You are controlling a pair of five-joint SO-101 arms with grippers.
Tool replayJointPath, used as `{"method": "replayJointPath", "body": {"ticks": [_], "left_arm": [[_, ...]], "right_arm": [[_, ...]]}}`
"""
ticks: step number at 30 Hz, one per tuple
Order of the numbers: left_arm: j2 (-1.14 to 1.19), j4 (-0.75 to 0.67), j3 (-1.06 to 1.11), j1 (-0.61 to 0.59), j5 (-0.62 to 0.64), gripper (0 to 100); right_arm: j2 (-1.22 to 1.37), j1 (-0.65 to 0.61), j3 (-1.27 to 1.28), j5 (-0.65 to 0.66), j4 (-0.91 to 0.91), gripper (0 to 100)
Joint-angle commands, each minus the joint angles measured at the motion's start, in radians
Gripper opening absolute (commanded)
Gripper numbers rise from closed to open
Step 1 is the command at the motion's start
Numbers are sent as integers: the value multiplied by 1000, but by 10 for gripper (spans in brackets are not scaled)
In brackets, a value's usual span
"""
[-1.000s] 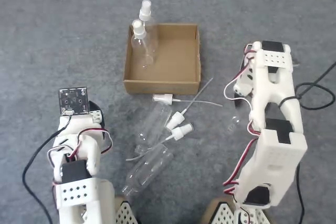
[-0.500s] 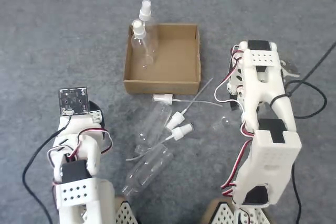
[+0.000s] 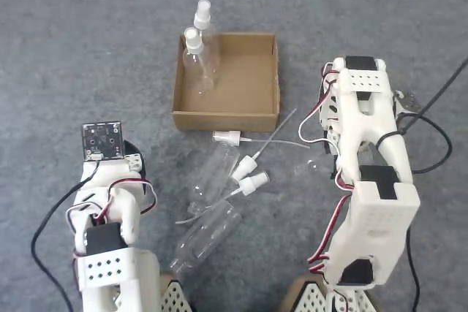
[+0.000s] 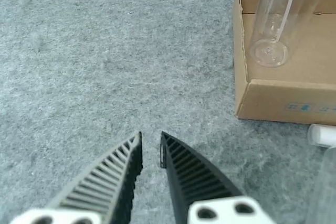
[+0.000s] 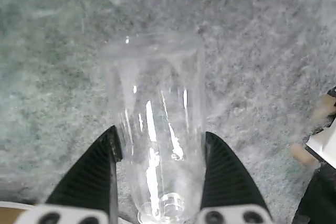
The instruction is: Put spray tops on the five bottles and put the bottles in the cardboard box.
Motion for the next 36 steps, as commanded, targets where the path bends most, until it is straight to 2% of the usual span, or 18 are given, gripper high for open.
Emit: {"method": "replayJointPath", "body": {"ticks": [1, 9, 16, 19, 36], "left_arm": [[-18, -28, -15, -2, -11, 59], [-18, -28, -15, -2, -11, 59], [-18, -28, -15, -2, -11, 59], [-18, -28, -15, -2, -11, 59], [-18, -28, -15, -2, -11, 59]], "right_arm": [[-81, -13, -58, -60, 38, 9], [-81, -7, -58, -60, 38, 19], [-81, -16, -60, -60, 38, 195], [-81, -16, -60, -60, 38, 231], [-93, -28, -89, -58, 44, 239]]}}
